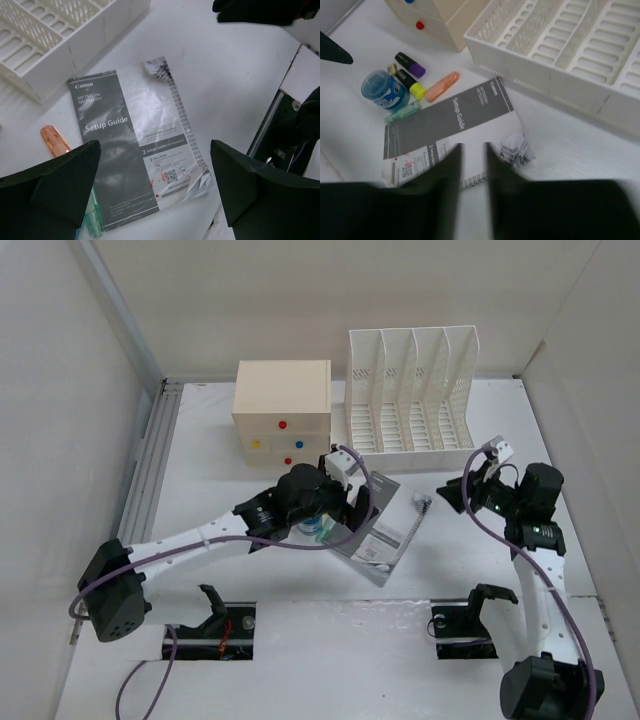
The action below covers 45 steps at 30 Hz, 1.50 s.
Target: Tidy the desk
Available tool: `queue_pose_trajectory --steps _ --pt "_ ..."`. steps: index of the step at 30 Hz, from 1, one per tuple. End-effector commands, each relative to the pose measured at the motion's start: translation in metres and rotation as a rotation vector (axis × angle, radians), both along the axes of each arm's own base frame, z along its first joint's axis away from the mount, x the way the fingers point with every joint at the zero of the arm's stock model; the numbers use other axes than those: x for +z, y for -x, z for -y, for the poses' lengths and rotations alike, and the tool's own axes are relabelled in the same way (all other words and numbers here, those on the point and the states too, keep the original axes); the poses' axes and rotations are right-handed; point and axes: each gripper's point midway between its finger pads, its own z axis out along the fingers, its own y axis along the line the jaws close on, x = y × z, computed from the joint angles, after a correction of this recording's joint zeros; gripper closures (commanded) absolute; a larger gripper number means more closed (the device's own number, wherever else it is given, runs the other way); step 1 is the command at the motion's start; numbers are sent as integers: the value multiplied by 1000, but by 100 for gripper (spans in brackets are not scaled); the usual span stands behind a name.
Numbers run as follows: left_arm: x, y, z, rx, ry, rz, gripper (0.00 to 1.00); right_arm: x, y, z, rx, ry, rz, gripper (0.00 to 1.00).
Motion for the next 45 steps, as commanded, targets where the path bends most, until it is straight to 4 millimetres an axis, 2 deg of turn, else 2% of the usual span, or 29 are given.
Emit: queue_pose_trajectory --steps 1,2,4,5,6,7,8,10,11,14,16,17,20,22,31,35,36,37,39,41,42,44,45 --pt "12 -15 3 43 5 50 13 -1 -3 5 -55 -15 25 43" --pt "6 -15 4 47 5 33 17 -2 -4 4 -45 -23 35 28" --pt "-10 -13 11 25 -5 -5 25 -8 -9 3 -76 -43 -5 16" --pt "-14 -14 14 28 -5 -17 25 -14 -11 2 -86 -56 -41 16" --pt "-21 -15 15 28 -19 -27 25 -8 -15 0 -110 -104 -86 16" --pt "-22 -17 18 28 -24 -30 25 -17 -22 2 -134 -134 -154 16" --pt "-37 -18 21 32 -48 -60 23 -22 -21 -2 -134 -161 -205 16" --pt "-44 -22 26 36 -63 -82 23 -31 -22 -8 -150 -189 -264 16" --pt "-57 -24 27 45 -91 -97 23 -39 -24 -4 -187 -174 -274 18" --pt "-71 -30 26 82 -120 -122 22 -61 -28 3 -249 -150 -327 18" --pt "-91 -29 25 83 -162 -148 21 -57 -37 8 -285 -144 -336 19" --pt "-91 -29 25 83 -162 -148 21 -57 -39 8 -286 -144 -341 19" --pt "-99 -33 26 112 -173 -166 21 -74 -41 17 -351 -132 -408 21" --pt "-97 -35 26 121 -166 -158 21 -96 -37 18 -364 -124 -470 23" --pt "-95 -36 28 121 -155 -151 21 -136 -36 6 -315 -80 -584 23" --pt "-106 -31 31 89 -172 -178 22 -148 -37 3 -284 -74 -613 23" --pt "-117 -31 31 89 -193 -191 24 -150 -35 -1 -266 -75 -624 23" --pt "-117 -29 32 77 -190 -196 24 -152 -37 -1 -262 -68 -618 23" --pt "-131 -26 33 70 -212 -228 27 -163 -32 -8 -231 -74 -667 23" --pt "-141 -24 33 62 -229 -245 34 -164 -38 -9 -207 -70 -664 23" --pt "-142 -24 36 52 -233 -253 41 -174 -36 -13 -191 -70 -699 23" --pt "-154 -21 36 42 -255 -274 48 -181 -38 -18 -171 -74 -704 23" --pt "-151 -21 39 33 -245 -273 50 -191 -36 -21 -156 -62 -727 23"
